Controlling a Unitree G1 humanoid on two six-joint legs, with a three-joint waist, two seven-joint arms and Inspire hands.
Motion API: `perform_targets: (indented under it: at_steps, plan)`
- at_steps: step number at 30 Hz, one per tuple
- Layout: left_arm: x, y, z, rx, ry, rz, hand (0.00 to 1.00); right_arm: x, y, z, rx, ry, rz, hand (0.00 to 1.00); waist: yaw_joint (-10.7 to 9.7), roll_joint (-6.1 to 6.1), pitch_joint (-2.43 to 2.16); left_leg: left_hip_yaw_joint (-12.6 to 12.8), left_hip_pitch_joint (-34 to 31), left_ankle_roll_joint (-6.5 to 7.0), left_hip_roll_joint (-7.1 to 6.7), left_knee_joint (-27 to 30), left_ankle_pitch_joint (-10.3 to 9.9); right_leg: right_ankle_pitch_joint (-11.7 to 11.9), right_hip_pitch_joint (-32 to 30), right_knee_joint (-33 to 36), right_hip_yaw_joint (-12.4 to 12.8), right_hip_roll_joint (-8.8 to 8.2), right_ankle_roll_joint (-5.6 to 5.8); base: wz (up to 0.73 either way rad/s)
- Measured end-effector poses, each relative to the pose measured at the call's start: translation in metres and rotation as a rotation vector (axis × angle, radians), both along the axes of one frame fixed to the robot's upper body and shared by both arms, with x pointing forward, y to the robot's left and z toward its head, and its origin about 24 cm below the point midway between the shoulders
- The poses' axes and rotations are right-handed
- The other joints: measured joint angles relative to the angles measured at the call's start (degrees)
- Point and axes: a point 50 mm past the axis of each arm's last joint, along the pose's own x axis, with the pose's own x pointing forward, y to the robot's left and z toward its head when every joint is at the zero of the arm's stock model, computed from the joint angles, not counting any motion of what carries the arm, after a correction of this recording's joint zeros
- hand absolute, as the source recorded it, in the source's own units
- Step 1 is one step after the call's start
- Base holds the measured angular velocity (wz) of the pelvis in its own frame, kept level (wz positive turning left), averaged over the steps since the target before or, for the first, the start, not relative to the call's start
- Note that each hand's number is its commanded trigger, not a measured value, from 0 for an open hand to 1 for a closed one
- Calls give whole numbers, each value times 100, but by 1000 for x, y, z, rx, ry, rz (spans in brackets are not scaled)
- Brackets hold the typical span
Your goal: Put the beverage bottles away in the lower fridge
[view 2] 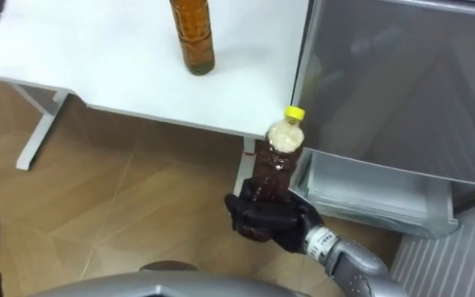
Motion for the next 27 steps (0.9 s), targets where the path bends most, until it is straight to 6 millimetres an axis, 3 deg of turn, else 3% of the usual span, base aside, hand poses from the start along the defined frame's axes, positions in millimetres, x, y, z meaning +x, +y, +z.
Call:
perform_targets:
  at_steps: [4, 8, 12, 15, 19, 21, 27]
  plan:
    - [-15, 16, -39, -113, 149, 114, 0, -3, -3, -3, -34, 25, -30, 100, -1, -32, -22, 8, -12, 3, -6, -23, 0, -1, -40, 7, 20, -3, 2, -2]
    - [-40, 25, -100, -258, 388, 225, 0, -9, -5, -6, -54, 53, -55, 100, -22, -74, -43, 0, 105, 5, -7, -52, 0, -5, 68, -3, 57, -2, 7, 0]
    - [-59, 11, -160, -374, 644, 233, 0, -9, -6, -10, -55, 76, -64, 100, -41, -105, -39, -2, 170, 10, -11, -83, -5, -5, 129, 2, 22, -9, 8, 1]
    - [-68, -9, -188, -404, 802, 175, 0, -13, -8, -16, -58, 113, -80, 100, -72, -140, -40, -9, 77, 14, -19, -7, -11, -5, 92, 2, 18, -15, 8, 0]
    - [-88, -25, -216, -424, 967, 106, 0, -21, -11, -24, -89, 171, -104, 100, -212, -141, -37, -10, 59, 12, -21, -8, -9, -5, 81, 2, 7, -18, 8, 0]
    - [-108, -36, -228, -450, 1058, 62, 0, -27, -13, -29, -91, 205, -113, 100, -349, -185, -38, 24, 42, 10, -18, -25, -8, -16, 41, -1, 24, -36, 8, -5]
    - [-141, -48, -254, -471, 1273, -6, 0, -44, -19, -42, -107, 317, -184, 100, -496, -308, -36, 62, 3, 11, -17, -48, -6, -23, -9, -1, 35, -18, 16, 0]
